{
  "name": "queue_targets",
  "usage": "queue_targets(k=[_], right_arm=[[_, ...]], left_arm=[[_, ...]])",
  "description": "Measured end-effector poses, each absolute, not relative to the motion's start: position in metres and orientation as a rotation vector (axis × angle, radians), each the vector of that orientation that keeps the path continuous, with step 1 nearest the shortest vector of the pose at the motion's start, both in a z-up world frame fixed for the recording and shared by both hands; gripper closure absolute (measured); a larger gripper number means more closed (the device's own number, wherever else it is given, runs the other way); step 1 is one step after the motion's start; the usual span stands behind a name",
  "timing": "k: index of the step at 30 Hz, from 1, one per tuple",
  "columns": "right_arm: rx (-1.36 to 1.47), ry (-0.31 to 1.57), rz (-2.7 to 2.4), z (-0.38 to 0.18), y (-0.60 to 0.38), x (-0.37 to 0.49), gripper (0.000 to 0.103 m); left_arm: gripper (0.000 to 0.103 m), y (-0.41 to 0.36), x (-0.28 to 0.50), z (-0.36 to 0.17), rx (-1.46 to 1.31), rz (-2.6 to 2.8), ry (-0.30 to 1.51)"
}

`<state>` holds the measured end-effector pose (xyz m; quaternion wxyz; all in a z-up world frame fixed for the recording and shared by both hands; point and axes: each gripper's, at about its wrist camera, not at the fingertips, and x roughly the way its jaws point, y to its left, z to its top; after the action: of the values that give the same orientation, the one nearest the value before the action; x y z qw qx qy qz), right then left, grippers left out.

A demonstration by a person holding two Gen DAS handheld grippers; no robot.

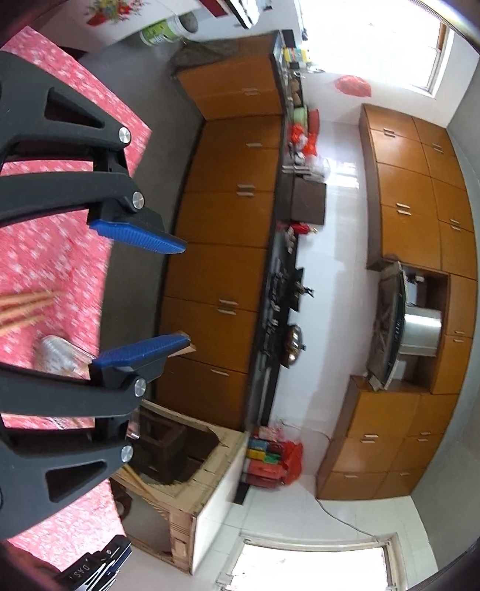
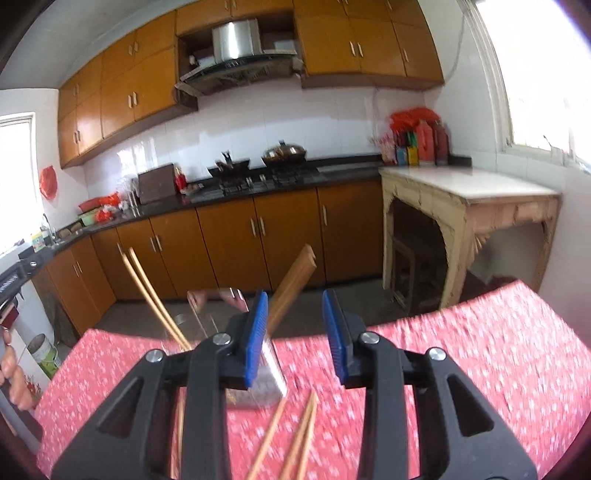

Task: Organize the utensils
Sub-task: 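Open both tools to drop the chopsticks into the wire basket, then move both open tools back down to the loose chopsticks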

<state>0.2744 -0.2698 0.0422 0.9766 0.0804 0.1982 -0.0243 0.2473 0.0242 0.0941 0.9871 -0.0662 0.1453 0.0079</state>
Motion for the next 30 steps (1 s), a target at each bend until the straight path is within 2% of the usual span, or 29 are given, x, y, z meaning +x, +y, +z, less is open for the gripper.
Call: queue_targets(k=[8,15,22,25,30], right_arm=[[0.178,0.62,-0.064,-0.052,-0.27,0.237,0.071],[0.158,0.786,-0.022,-0.115,-0.246,0.202,0.076],[0.125,0.855,0.005,-0.143,-0.224,0.187,0.081],[0.095,0.866,-0.011,-0.147,-0.218,0.187,0.092],[0.105,0.868,-0.085,-0.146,-0.232,0.196,0.095]], left_arm=[[0.053,0.039,0.208,0.029,-0.089,0.05,0.402],[0.053,0.038,0.178,-0.019,-0.072,0.023,0.497],[0.052,0.036,0.158,-0.048,-0.055,-0.003,0.555],[0.051,0.034,0.154,-0.054,-0.056,-0.011,0.571],[0.049,0.026,0.154,-0.062,-0.041,-0.031,0.6]])
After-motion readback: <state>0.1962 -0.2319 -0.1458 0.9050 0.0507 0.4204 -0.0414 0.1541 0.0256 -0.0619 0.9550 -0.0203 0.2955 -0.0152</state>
